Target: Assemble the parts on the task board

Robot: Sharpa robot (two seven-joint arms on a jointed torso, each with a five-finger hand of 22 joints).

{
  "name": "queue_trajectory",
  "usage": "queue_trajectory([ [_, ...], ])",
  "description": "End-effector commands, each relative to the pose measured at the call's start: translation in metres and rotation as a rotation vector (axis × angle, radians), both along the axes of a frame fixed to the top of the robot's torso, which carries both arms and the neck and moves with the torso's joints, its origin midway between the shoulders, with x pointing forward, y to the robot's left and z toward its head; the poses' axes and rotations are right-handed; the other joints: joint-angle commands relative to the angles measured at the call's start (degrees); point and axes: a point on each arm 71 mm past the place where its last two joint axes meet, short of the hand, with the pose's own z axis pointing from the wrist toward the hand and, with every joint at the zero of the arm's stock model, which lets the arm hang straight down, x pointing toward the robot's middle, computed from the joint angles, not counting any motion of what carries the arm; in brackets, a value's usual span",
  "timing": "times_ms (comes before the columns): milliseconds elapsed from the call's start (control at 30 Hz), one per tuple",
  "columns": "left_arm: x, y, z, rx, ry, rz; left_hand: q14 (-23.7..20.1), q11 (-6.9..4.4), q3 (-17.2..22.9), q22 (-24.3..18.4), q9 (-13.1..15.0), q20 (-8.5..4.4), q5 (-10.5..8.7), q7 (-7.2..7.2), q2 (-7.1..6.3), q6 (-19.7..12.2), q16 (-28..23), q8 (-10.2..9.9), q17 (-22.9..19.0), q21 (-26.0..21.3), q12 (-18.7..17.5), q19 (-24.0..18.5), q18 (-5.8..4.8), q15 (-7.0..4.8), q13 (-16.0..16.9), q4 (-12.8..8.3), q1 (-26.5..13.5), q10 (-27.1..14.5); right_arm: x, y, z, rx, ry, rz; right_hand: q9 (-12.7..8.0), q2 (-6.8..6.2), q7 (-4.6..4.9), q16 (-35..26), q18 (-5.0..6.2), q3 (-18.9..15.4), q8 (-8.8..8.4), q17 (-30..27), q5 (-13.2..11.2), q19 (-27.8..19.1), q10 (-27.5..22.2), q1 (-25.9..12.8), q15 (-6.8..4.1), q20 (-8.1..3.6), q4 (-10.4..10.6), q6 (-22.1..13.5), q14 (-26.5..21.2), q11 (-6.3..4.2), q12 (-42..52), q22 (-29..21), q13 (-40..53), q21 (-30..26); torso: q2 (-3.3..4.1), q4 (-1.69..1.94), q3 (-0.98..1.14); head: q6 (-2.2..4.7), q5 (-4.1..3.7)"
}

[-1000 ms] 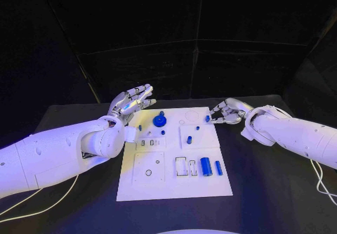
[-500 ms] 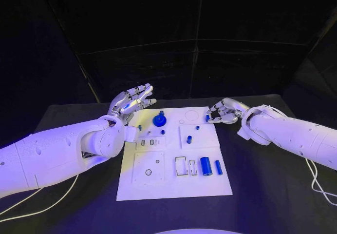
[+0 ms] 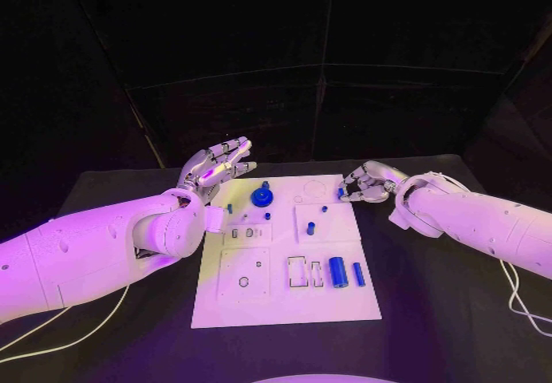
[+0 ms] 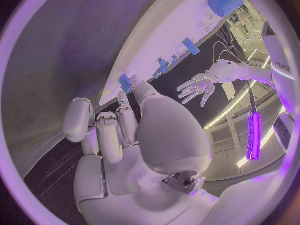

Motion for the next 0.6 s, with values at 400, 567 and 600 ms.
queue_trajectory([
  [400, -0.0003, -0.0016, 0.0017, -0.002, -0.010, -0.016, 0.50, -0.04, -0.40, 0.07, -0.07, -0.04, 0.24, 7.60, 0.67, 0.05, -0.12, -0.19, -0.09, 0.32, -0.25, 0.50, -1.06, 0.03, -0.06, 0.08, -0.06, 0.08, 0.0020, 0.0048, -0.0012, -0.014, 0.009, 0.006, 0.10, 0.82, -0.25, 0.10, -1.02, 0.35, 0.40, 13.92, -0.30, 0.28, 0.72, 0.01, -0.31, -0.38, -0.08, 1.22, 5.68, -0.30, 0.48, 0.24, 4.77, 0.25, 0.00, -0.02, 0.01, -0.18, -0.01],
  [567, -0.0003, -0.0015, 0.0017, -0.002, -0.009, -0.016, 0.49, -0.04, -0.41, 0.05, -0.08, -0.04, 0.24, 7.61, 0.68, 0.04, -0.14, -0.20, -0.10, 0.31, -0.27, 0.47, -1.07, 0.04, -0.06, 0.07, -0.05, 0.06, 0.0022, 0.0061, -0.0017, -0.016, 0.010, 0.007, 0.10, 0.91, -0.30, 0.11, -1.04, 0.40, 0.45, 13.95, -0.33, 0.33, 0.78, 0.00, -0.34, -0.41, -0.08, 1.39, 5.69, -0.34, 0.54, 0.32, 4.84, 0.29, 0.01, 0.00, 0.03, -0.22, 0.04],
  [600, -0.0003, -0.0015, 0.0017, -0.002, -0.009, -0.016, 0.49, -0.04, -0.41, 0.05, -0.08, -0.04, 0.24, 7.61, 0.68, 0.04, -0.14, -0.20, -0.10, 0.31, -0.27, 0.47, -1.07, 0.04, -0.06, 0.07, -0.05, 0.06, 0.0023, 0.0065, -0.0018, -0.017, 0.011, 0.007, 0.11, 0.95, -0.33, 0.12, -1.05, 0.42, 0.48, 13.97, -0.34, 0.35, 0.83, -0.01, -0.36, -0.43, -0.08, 1.52, 5.70, -0.37, 0.58, 0.36, 4.88, 0.30, 0.01, 0.00, 0.03, -0.22, 0.04],
])
